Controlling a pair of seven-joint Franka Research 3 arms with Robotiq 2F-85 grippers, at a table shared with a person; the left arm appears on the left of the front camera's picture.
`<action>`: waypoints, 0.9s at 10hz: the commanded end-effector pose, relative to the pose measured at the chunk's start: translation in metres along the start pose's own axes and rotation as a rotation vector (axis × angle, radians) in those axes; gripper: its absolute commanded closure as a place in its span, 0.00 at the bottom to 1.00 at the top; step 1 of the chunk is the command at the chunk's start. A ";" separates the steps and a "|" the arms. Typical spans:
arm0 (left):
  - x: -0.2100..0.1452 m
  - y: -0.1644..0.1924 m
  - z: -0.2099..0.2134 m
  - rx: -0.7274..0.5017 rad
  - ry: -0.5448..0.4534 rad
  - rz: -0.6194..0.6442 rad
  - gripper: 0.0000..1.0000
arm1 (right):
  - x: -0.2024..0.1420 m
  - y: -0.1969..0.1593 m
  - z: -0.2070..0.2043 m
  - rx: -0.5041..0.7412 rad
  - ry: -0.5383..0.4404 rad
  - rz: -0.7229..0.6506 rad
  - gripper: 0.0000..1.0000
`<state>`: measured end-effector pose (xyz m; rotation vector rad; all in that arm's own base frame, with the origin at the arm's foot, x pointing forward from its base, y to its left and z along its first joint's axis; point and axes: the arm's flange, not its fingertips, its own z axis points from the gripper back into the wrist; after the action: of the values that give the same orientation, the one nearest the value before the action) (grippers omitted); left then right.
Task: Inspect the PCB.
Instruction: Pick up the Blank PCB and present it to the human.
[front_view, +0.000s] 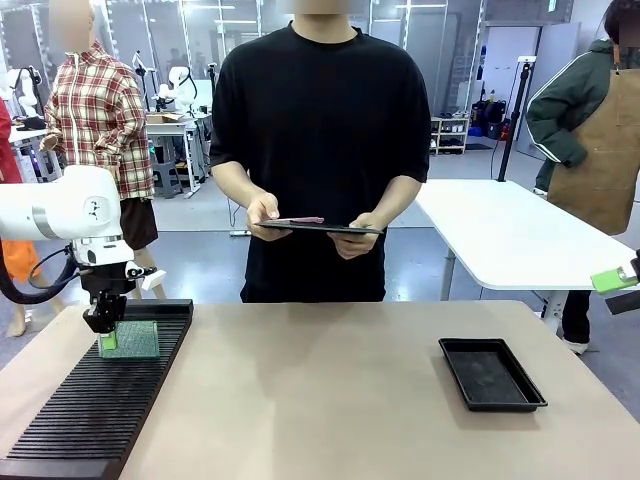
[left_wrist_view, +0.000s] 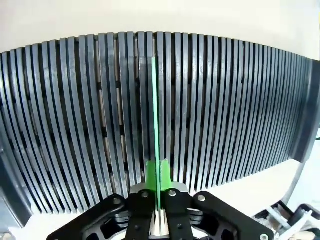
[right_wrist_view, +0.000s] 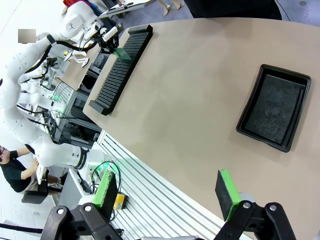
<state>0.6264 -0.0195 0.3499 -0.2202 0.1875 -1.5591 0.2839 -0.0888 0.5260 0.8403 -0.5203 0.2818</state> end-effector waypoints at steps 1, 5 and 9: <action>0.000 -0.002 0.005 -0.032 -0.005 0.021 1.00 | 0.001 0.000 0.000 0.016 -0.009 0.013 0.00; -0.001 -0.060 0.072 0.130 -0.159 0.202 1.00 | 0.001 0.000 0.000 0.016 -0.009 0.013 0.00; -0.023 -0.112 0.088 -0.073 -0.710 0.566 1.00 | 0.001 0.000 0.000 0.016 -0.009 0.013 0.00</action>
<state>0.5528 0.0019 0.4773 -0.5753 -0.1586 -1.0003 0.2840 -0.0886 0.5259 0.8397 -0.5195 0.2819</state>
